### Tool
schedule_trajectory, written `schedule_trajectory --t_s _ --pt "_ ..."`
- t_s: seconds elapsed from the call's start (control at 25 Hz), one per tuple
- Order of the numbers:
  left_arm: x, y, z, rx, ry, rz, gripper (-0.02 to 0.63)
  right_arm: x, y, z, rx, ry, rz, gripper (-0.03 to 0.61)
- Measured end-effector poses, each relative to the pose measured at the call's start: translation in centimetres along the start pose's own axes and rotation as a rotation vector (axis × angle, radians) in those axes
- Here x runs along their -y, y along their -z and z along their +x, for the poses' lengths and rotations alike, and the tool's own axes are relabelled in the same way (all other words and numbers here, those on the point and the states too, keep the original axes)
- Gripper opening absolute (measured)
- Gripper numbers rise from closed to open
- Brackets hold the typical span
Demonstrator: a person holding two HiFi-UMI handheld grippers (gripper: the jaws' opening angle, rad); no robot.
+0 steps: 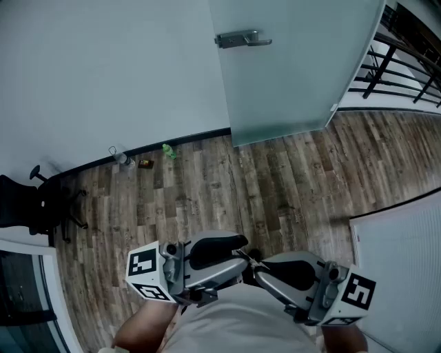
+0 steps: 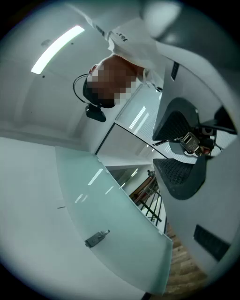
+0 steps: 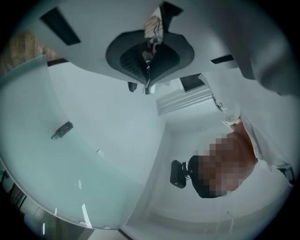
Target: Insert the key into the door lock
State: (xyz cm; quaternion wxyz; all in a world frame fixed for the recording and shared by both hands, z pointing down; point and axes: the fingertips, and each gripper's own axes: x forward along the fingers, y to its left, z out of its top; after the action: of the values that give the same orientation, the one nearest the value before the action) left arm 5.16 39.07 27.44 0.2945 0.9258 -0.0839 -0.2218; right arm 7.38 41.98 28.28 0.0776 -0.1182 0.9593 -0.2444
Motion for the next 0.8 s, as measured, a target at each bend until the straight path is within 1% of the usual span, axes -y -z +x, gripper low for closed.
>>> schedule_trajectory --t_s 0.04,0.08,0.12,0.16,0.28,0.36,0.44,0.6,0.68,0.8 --pt "0.7 -0.2 -0.9 0.01 0.019 -0.011 0.121 -0.6 0.4 0.8 -0.005 -0.011 0.016 0.018" --pt "1.4 -0.3 -1.7 0.017 0.037 -0.023 0.066 -1.2 0.8 1.5 -0.009 -0.022 0.03 0.018" --pt "2.0 -0.4 -2.6 0.02 0.053 -0.034 0.041 -1.8 1.3 2.2 -0.012 -0.031 0.042 0.018" --pt "2.6 -0.4 -3.5 0.018 0.069 -0.045 0.033 -2.4 1.9 2.8 -0.015 -0.039 0.052 0.018" --pt "3.9 -0.5 -6.4 -0.004 0.102 -0.077 0.023 -4.1 3.8 4.8 -0.036 -0.057 0.087 0.018" --pt "4.5 -0.5 -8.1 -0.019 0.102 -0.095 0.02 -5.0 4.9 6.0 -0.045 -0.061 0.117 0.018" --pt "4.7 -0.2 -9.3 -0.013 0.089 -0.117 0.018 -5.6 5.6 6.6 -0.03 -0.036 0.121 0.02" --pt "4.6 0.5 -10.4 0.079 0.069 -0.21 0.017 -6.0 6.3 6.6 0.048 0.023 0.149 0.021" --pt "4.8 0.7 -10.5 0.12 0.063 -0.227 0.017 -6.3 6.2 6.4 0.074 0.032 0.147 0.023" --pt "5.1 0.3 -10.5 0.163 0.067 -0.228 0.017 -6.6 5.8 6.4 0.089 0.021 0.128 0.023"
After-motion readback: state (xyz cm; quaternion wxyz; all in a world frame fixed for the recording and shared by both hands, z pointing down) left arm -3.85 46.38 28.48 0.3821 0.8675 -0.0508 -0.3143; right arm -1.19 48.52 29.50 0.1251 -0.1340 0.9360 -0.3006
